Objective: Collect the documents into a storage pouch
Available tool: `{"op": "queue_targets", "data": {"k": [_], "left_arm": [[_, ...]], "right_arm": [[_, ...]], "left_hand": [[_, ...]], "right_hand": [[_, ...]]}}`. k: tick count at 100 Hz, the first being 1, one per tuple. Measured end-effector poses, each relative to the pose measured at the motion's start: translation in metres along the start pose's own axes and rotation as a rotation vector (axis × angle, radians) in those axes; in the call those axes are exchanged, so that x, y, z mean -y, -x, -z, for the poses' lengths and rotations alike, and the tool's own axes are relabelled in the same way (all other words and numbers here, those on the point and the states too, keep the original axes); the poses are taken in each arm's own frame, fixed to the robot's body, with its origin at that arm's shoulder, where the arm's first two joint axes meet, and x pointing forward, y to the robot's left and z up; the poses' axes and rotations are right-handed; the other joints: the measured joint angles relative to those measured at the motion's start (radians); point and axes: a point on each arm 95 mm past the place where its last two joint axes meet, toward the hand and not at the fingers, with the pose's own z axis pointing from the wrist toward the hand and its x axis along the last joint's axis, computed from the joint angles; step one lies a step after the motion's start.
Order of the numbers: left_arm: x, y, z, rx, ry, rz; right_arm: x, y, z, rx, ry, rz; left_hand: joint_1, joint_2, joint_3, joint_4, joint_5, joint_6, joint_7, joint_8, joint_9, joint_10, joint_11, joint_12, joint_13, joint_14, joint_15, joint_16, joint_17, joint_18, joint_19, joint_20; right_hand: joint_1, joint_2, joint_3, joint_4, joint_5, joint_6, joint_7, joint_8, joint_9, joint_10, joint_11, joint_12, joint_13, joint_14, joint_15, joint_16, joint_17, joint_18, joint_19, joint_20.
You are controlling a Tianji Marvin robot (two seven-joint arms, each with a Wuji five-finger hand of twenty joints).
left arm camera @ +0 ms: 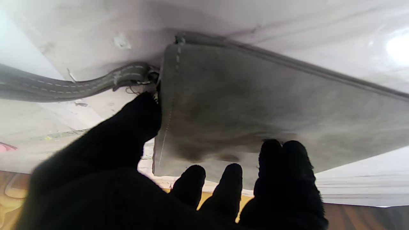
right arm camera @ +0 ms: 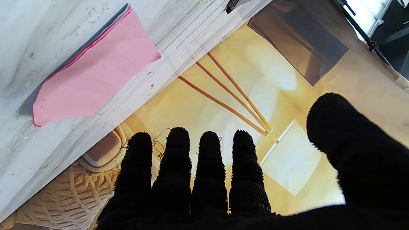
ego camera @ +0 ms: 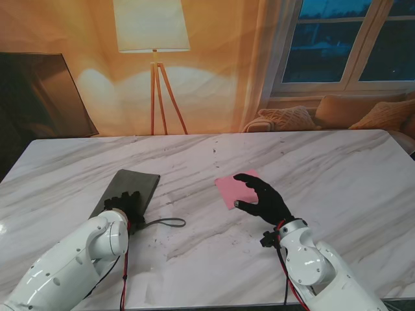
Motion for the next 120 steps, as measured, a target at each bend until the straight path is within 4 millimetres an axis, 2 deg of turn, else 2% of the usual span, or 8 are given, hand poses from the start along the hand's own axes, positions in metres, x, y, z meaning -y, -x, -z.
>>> {"op": "queue_targets", "data": {"k": [21, 32, 50, 64, 79, 99, 107, 120], "left_arm": [[0.004, -0.003, -0.006, 0.002, 0.008, -0.02], [0.005, -0.003, -0.01, 0.011, -0.01, 0.014], [0.004, -0.006, -0.012, 0.013, -0.027, 0.024], [0.002, -0.011, -0.013, 0.002, -0.04, 0.043], [0.002, -0.014, -0.013, -0.012, -0.065, 0.044], [0.001, -0.015, -0.013, -0.011, -0.077, 0.048], [0.002, -0.015, -0.013, -0.008, -0.099, 0.046], [0.001, -0.013, -0.012, -0.004, -0.152, 0.035]], "right_arm": [[0.001, 0.0, 0.0, -0.001, -0.001, -0.001], [0.001, 0.0, 0.0, 0.001, -0.002, -0.002], [0.001, 0.0, 0.0, 0.003, -0.002, -0.001], [0.0, 0.0, 0.0, 0.004, -0.002, 0.001], [0.0, -0.001, 0.0, 0.004, -0.001, -0.001], [0.001, -0.001, 0.0, 0.008, -0.004, -0.004], [0.001, -0.001, 0.0, 0.009, -0.004, -0.004], [0.001, -0.001, 0.0, 0.009, -0.004, -0.003]], "left_hand": [[0.025, -0.022, 0.143, -0.001, 0.002, 0.023, 0.0, 0.016, 0.001, 0.023, 0.002, 0.036, 0.038, 0.026, 0.041, 0.018, 0.075, 0.017, 0.043, 0.001], [0.067, -0.041, 0.195, -0.001, 0.002, 0.025, 0.001, 0.041, 0.001, 0.025, 0.003, 0.049, 0.06, 0.034, 0.096, 0.039, 0.112, 0.022, 0.068, 0.033], [0.129, -0.091, 0.25, -0.004, 0.0, 0.047, 0.002, 0.119, 0.002, 0.038, 0.115, 0.07, 0.117, 0.031, 0.209, 0.097, 0.178, 0.022, 0.1, 0.088], [0.249, -0.163, 0.325, -0.08, -0.005, 0.059, 0.033, 0.196, 0.018, 0.047, 0.254, 0.07, 0.237, 0.019, 0.277, 0.189, 0.247, 0.022, 0.134, 0.121], [0.341, -0.24, 0.34, -0.144, 0.051, 0.084, 0.123, 0.22, 0.074, 0.064, 0.4, 0.068, 0.368, -0.001, 0.333, 0.246, 0.321, 0.031, 0.192, 0.064], [0.355, -0.256, 0.338, -0.146, 0.086, 0.093, 0.28, 0.212, 0.106, 0.065, 0.423, 0.061, 0.405, -0.009, 0.357, 0.259, 0.345, 0.033, 0.215, 0.047], [0.372, -0.282, 0.337, -0.149, 0.101, 0.094, 0.342, 0.211, 0.185, 0.065, 0.461, 0.065, 0.429, -0.016, 0.373, 0.267, 0.358, 0.033, 0.225, 0.047], [0.382, -0.309, 0.337, -0.158, 0.148, 0.094, 0.417, 0.188, 0.348, 0.065, 0.527, 0.243, 0.456, -0.018, 0.385, 0.267, 0.375, 0.034, 0.232, 0.046]], "right_hand": [[0.0, 0.0, 0.0, 0.0, 0.0, 0.0, 0.0, 0.0, 0.0, 0.0, 0.0, 0.0, 0.0, 0.0, 0.0, 0.0, 0.001, 0.0, 0.0, 0.0], [0.0, 0.0, 0.0, 0.0, 0.0, 0.0, 0.0, 0.0, 0.0, 0.0, 0.0, 0.0, 0.0, 0.0, 0.0, 0.0, 0.002, 0.0, 0.0, 0.001], [0.0, 0.0, 0.0, 0.0, 0.0, 0.0, 0.0, 0.0, 0.0, 0.0, 0.0, 0.0, 0.0, 0.0, 0.0, 0.0, 0.004, 0.0, 0.0, 0.003], [0.0, 0.0, 0.0, 0.0, 0.0, 0.0, 0.0, 0.0, 0.0, 0.0, 0.0, 0.0, 0.0, 0.0, 0.0, 0.0, 0.004, 0.0, 0.0, 0.004], [0.0, 0.0, 0.0, 0.0, 0.0, 0.0, 0.0, 0.0, 0.0, 0.0, 0.0, 0.0, 0.0, 0.0, 0.0, 0.0, 0.004, 0.0, 0.001, 0.005], [0.0, 0.0, 0.0, 0.0, 0.0, 0.0, 0.0, 0.0, 0.0, 0.0, 0.0, 0.0, 0.0, 0.0, 0.0, 0.0, 0.004, 0.0, 0.003, 0.006], [0.0, 0.0, 0.0, 0.0, 0.0, 0.0, 0.0, 0.0, 0.0, 0.0, 0.0, 0.0, 0.0, 0.0, 0.0, 0.0, 0.004, 0.0, 0.008, 0.006], [0.0, 0.0, 0.0, 0.0, 0.0, 0.0, 0.0, 0.0, 0.0, 0.0, 0.0, 0.0, 0.0, 0.0, 0.0, 0.0, 0.004, 0.0, 0.008, 0.007]]}}
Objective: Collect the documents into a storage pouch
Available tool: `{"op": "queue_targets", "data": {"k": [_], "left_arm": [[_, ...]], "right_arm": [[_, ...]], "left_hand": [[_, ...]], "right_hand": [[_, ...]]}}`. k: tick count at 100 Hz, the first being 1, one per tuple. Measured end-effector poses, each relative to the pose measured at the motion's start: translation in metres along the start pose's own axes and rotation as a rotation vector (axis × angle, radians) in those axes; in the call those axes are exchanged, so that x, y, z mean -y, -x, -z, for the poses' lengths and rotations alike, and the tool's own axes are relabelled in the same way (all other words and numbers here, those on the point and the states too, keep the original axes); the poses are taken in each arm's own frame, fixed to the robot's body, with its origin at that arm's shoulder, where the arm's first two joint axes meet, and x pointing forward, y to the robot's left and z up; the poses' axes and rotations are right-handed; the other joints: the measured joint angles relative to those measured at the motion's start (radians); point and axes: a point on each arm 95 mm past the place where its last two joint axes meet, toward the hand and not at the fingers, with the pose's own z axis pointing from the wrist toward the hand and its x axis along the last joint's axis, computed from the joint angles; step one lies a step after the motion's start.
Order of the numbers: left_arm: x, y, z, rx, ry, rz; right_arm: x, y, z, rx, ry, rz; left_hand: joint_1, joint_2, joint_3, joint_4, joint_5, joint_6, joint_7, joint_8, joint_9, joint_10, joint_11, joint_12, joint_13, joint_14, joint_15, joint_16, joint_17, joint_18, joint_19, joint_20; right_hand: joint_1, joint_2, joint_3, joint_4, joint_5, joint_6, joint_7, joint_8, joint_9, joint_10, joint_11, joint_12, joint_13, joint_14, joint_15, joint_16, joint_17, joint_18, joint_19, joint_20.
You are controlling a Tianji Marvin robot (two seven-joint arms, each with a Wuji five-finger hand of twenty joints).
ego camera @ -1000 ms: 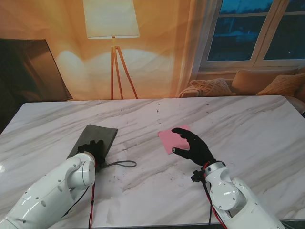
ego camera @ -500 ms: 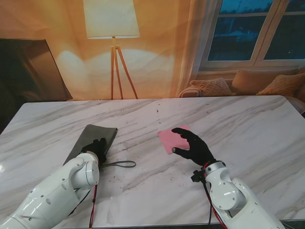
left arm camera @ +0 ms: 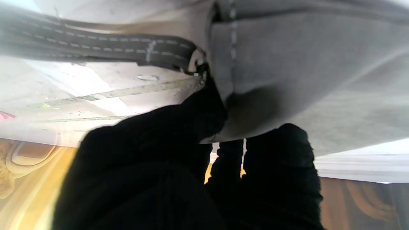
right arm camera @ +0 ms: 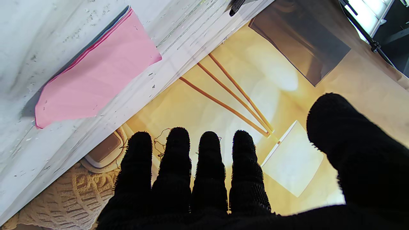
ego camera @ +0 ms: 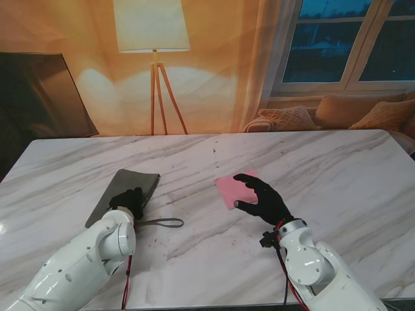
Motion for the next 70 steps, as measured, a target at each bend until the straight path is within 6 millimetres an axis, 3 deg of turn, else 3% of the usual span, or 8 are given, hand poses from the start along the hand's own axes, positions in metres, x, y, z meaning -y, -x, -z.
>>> {"op": "queue_targets", "data": {"k": [14, 35, 43, 70], "left_arm": [[-0.001, 0.0022, 0.0014, -0.005, -0.019, -0.018], [-0.001, 0.0054, 0.0035, -0.014, -0.059, -0.027], [-0.001, 0.0066, 0.0043, -0.016, -0.068, -0.031], [0.001, 0.0086, 0.0086, -0.032, -0.089, -0.019]], "right_arm": [[0.0004, -0.0002, -0.0001, 0.0, -0.001, -0.001], [0.0019, -0.0007, -0.0002, -0.001, -0.006, -0.005], [0.0018, -0.0008, -0.0002, -0.001, -0.006, -0.004], [0.0014, -0.0005, -0.0001, -0.001, -0.004, -0.003]], "left_hand": [[0.0, 0.0, 0.0, 0.0, 0.022, 0.0, 0.037, -0.002, 0.129, -0.002, 0.053, 0.104, 0.048, -0.025, 0.045, 0.0, 0.02, -0.002, 0.005, -0.004], [0.0, -0.012, 0.0, 0.0, 0.102, -0.001, 0.124, 0.008, 0.318, -0.06, 0.127, 0.15, 0.083, -0.043, 0.088, 0.03, 0.033, -0.004, 0.016, 0.015], [0.0, -0.014, 0.002, 0.0, 0.144, -0.001, 0.145, 0.005, 0.341, -0.067, 0.14, 0.15, 0.093, -0.044, 0.09, 0.044, 0.033, -0.004, 0.016, 0.018], [0.022, -0.064, 0.043, 0.0, 0.18, -0.001, 0.259, 0.045, 0.395, -0.061, 0.15, 0.15, 0.093, -0.044, 0.098, 0.074, 0.021, -0.004, 0.016, 0.053]], "right_hand": [[0.0, 0.0, 0.0, 0.0, 0.0, 0.0, 0.0, 0.0, 0.0, 0.0, 0.0, 0.0, 0.0, 0.0, 0.0, 0.0, 0.0, 0.0, 0.0, 0.0], [0.0, 0.0, 0.0, 0.0, 0.0, 0.0, 0.0, 0.0, 0.0, 0.0, 0.0, 0.0, 0.0, 0.0, 0.0, 0.0, 0.0, 0.0, 0.0, 0.0], [0.0, 0.0, 0.0, 0.0, 0.0, 0.0, 0.0, 0.0, 0.0, 0.0, 0.0, 0.0, 0.0, 0.0, 0.0, 0.0, 0.0, 0.0, 0.0, 0.0], [0.0, 0.0, 0.0, 0.0, 0.0, 0.0, 0.0, 0.0, 0.0, 0.0, 0.0, 0.0, 0.0, 0.0, 0.0, 0.0, 0.0, 0.0, 0.0, 0.0]]}}
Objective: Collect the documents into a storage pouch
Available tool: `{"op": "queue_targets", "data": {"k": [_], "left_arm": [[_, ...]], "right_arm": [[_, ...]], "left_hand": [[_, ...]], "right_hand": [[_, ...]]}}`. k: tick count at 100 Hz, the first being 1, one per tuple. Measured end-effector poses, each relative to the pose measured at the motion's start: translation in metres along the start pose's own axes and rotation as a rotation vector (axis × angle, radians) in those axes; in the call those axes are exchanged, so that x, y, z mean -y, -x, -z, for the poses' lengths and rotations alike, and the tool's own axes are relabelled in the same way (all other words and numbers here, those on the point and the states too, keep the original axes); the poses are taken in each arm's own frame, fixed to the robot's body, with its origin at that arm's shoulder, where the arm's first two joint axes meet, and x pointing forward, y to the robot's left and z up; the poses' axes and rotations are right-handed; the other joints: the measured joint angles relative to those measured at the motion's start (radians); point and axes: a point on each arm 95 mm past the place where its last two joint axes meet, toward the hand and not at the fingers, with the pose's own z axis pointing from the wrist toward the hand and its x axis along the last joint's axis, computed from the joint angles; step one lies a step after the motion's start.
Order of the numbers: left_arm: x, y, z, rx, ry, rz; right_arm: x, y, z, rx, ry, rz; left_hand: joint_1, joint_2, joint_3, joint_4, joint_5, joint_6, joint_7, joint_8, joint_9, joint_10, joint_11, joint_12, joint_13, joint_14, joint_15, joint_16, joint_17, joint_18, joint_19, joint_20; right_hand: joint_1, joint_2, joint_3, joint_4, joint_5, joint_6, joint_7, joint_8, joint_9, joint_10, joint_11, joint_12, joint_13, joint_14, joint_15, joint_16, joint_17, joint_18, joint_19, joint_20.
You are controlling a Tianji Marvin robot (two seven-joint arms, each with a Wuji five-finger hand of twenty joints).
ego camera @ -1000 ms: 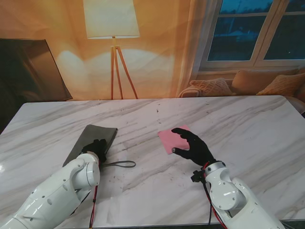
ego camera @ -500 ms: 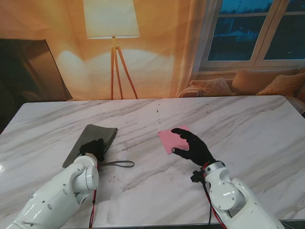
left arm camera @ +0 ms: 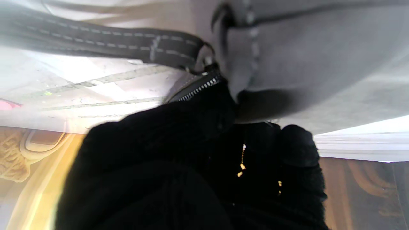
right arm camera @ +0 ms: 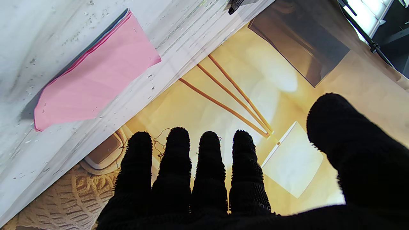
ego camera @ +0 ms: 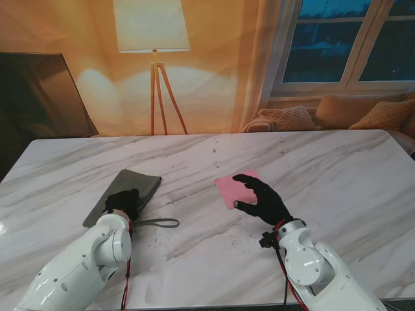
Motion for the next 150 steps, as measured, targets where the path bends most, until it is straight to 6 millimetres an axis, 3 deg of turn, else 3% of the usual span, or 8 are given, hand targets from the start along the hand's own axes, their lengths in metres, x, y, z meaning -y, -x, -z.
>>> {"op": "queue_targets", "data": {"k": [23, 89, 112, 150], "left_arm": [[0.01, -0.002, 0.008, -0.025, -0.031, 0.035], [0.06, -0.028, 0.04, -0.191, -0.022, 0.184], [0.07, -0.043, 0.048, -0.268, 0.004, 0.248], [0.077, -0.069, 0.06, -0.379, 0.041, 0.341]], "right_arm": [[0.001, 0.0, 0.0, 0.001, -0.003, -0.002], [0.01, -0.007, -0.005, 0.024, -0.026, -0.018], [0.008, -0.011, -0.014, 0.019, -0.022, -0.007], [0.006, -0.025, -0.036, -0.014, -0.023, 0.029]], "left_hand": [[0.01, -0.012, 0.021, 0.0, 0.042, 0.0, 0.037, 0.015, 0.023, 0.011, 0.0, 0.003, 0.0, 0.0, 0.003, 0.004, -0.002, 0.0, 0.0, 0.013], [0.01, -0.018, 0.032, -0.001, 0.054, -0.002, 0.058, 0.04, 0.039, 0.013, -0.012, 0.012, 0.0, 0.0, 0.012, 0.013, -0.015, 0.0, 0.0, 0.035], [0.011, -0.018, 0.032, -0.001, 0.054, -0.002, 0.058, 0.04, 0.04, 0.014, -0.012, 0.013, 0.0, 0.0, 0.012, 0.014, -0.016, 0.0, -0.001, 0.035], [0.011, -0.018, 0.032, -0.001, 0.054, -0.002, 0.053, 0.04, 0.04, 0.014, -0.014, 0.036, 0.0, 0.0, 0.012, 0.016, -0.017, 0.0, -0.001, 0.035]], "right_hand": [[0.0, 0.0, 0.0, 0.0, 0.0, 0.0, 0.0, 0.0, 0.0, 0.0, 0.0, 0.0, 0.0, 0.0, 0.0, 0.0, 0.0, 0.0, 0.0, 0.0], [0.0, 0.0, 0.0, 0.0, 0.004, 0.0, 0.011, 0.0, 0.0, 0.0, 0.0, 0.0, 0.0, 0.0, 0.0, 0.0, 0.0, 0.0, 0.001, 0.0], [0.002, -0.013, 0.106, 0.001, 0.023, -0.004, 0.025, 0.009, 0.0, 0.0, 0.012, 0.0, 0.0, 0.0, 0.004, 0.0, 0.001, 0.0, 0.002, 0.0], [0.057, -0.075, 0.174, -0.001, 0.023, -0.006, 0.039, 0.009, 0.0, -0.014, 0.031, 0.01, 0.0, 0.001, 0.015, 0.0, 0.004, 0.0, 0.003, 0.0]]}}
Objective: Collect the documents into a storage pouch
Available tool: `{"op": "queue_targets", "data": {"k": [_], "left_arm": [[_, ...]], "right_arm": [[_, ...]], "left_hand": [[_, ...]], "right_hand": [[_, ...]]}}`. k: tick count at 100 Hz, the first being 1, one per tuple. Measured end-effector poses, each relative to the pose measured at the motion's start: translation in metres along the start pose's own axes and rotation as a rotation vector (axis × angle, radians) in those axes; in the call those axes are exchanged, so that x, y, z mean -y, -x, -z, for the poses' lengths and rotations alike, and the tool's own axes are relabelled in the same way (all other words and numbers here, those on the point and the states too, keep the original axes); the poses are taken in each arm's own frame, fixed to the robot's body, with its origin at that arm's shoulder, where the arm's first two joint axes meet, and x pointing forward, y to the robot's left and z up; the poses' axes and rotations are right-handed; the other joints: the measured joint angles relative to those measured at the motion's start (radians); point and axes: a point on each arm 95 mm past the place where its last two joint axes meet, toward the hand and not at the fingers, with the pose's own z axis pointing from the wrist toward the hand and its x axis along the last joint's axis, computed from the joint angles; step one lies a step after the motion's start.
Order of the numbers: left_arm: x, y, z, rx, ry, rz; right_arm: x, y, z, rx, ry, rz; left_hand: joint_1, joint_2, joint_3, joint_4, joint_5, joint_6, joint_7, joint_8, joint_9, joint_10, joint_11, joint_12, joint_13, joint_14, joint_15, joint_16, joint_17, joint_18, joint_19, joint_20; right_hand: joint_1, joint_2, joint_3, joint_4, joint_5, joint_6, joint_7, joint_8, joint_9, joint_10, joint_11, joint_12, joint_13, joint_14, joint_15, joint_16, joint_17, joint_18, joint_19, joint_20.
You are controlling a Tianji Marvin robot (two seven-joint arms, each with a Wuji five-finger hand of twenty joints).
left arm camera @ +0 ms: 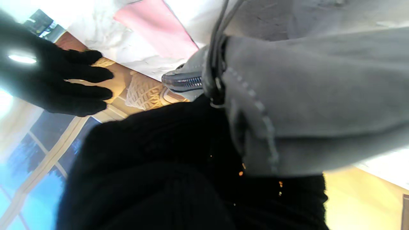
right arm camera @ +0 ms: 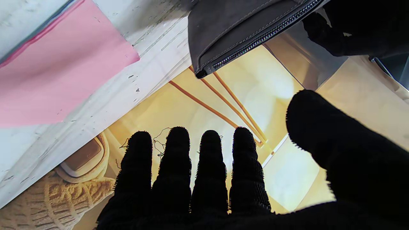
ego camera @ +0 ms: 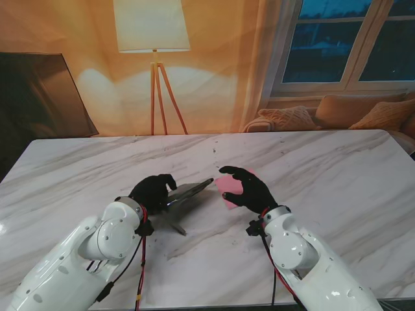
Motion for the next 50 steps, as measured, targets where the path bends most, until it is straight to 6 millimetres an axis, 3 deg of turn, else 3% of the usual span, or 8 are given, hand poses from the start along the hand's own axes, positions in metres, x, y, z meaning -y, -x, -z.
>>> {"op": "queue_targets", "data": {"k": [24, 50], "left_arm": [[-0.003, -0.018, 0.002, -0.061, 0.013, 0.057], [-0.004, -0.03, 0.005, -0.102, 0.026, 0.098]], "right_arm": [[0.005, -0.003, -0.011, -0.002, -0.045, 0.02], [0.016, 0.0, -0.016, 0.0, -0.097, 0.063]], "left_hand": [[0.006, 0.0, 0.0, 0.0, 0.0, 0.0, -0.001, 0.0, 0.0, 0.0, 0.0, 0.009, 0.0, 0.0, 0.0, 0.0, -0.01, 0.0, 0.0, 0.0], [0.009, 0.0, 0.0, 0.0, 0.0, 0.0, -0.001, 0.0, 0.001, 0.0, 0.0, 0.015, 0.0, 0.0, 0.0, 0.001, -0.01, 0.0, 0.0, 0.0]], "right_hand": [[0.028, -0.024, 0.011, 0.002, 0.015, -0.011, 0.024, -0.001, 0.01, -0.019, 0.002, 0.008, -0.001, 0.0, 0.0, 0.0, -0.017, -0.006, 0.0, -0.02], [0.048, -0.112, 0.021, -0.011, 0.051, -0.018, 0.05, 0.0, 0.01, -0.024, 0.001, 0.004, -0.025, -0.024, 0.002, -0.002, -0.045, -0.029, -0.036, -0.052]]}}
